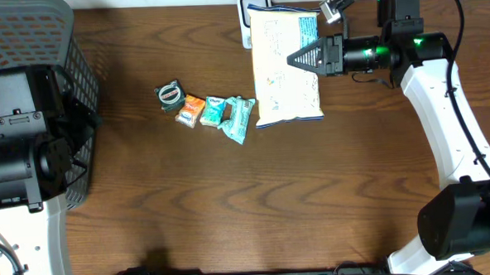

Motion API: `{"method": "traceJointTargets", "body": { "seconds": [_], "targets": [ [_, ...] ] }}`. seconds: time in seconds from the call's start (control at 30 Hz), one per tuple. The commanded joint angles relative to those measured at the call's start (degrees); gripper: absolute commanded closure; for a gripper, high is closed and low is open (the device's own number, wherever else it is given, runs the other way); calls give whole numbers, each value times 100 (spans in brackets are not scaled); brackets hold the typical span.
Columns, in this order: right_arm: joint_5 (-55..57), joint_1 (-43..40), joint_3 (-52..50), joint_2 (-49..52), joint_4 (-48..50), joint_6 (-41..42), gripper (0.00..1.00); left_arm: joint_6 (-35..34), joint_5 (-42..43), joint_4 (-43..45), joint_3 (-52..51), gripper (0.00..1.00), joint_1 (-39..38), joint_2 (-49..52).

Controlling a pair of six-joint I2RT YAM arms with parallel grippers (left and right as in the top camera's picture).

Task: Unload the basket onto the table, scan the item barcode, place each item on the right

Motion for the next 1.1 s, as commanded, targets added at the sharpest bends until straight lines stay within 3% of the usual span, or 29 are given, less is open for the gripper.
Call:
{"method": "traceJointTargets", "body": {
  "seconds": [0.0, 1.07],
  "targets": [
    [-212, 33, 33, 4, 24, 555, 99, -90, -57, -17, -31, 3, 28, 4],
    [459, 267, 24, 4, 17, 361, 99, -90, -57, -17, -31, 2, 28, 4]
  ]
}}
